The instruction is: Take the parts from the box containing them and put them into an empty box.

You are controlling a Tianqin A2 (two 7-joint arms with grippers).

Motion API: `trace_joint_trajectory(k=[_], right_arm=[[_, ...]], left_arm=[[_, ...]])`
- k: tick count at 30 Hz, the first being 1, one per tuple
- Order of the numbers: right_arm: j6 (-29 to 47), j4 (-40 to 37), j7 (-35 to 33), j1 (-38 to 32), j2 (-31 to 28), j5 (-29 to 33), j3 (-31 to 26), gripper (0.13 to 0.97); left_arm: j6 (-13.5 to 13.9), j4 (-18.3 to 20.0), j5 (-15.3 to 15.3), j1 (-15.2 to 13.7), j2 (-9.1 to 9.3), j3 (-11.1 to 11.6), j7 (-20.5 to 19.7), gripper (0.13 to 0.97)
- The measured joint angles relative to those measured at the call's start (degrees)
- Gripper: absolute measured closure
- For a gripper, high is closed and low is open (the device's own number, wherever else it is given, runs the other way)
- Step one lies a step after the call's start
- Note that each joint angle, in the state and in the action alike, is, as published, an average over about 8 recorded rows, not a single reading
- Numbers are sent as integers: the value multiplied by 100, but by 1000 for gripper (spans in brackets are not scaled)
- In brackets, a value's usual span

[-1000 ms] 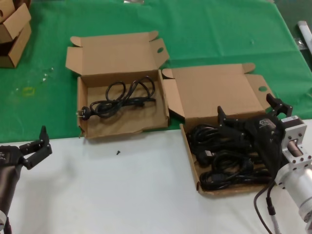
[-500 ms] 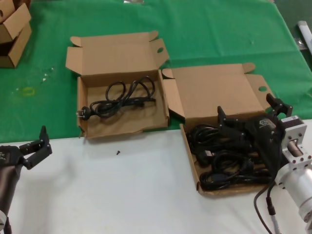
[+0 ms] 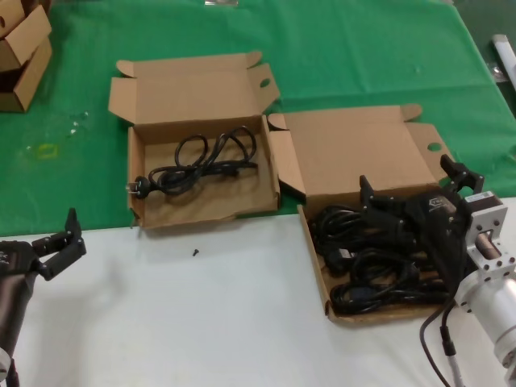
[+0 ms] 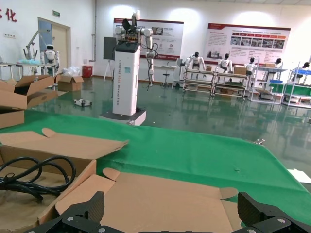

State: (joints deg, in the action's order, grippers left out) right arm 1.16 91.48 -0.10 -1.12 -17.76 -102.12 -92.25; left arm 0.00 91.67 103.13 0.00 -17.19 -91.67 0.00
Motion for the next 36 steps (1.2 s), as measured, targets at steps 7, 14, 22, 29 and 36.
trace_joint_trajectory(k=[7, 14, 22, 29, 36], right_arm=[[0, 0, 0, 0, 0, 0, 0, 129], [0, 0, 0, 0, 0, 0, 0, 129], [0, 0, 0, 0, 0, 0, 0, 129], [0, 0, 0, 0, 0, 0, 0, 129], [0, 0, 0, 0, 0, 0, 0, 129]], left_arm=[[0, 0, 0, 0, 0, 0, 0, 132], [0, 0, 0, 0, 0, 0, 0, 132], [0, 0, 0, 0, 0, 0, 0, 132], [0, 0, 0, 0, 0, 0, 0, 132], [0, 0, 0, 0, 0, 0, 0, 132]])
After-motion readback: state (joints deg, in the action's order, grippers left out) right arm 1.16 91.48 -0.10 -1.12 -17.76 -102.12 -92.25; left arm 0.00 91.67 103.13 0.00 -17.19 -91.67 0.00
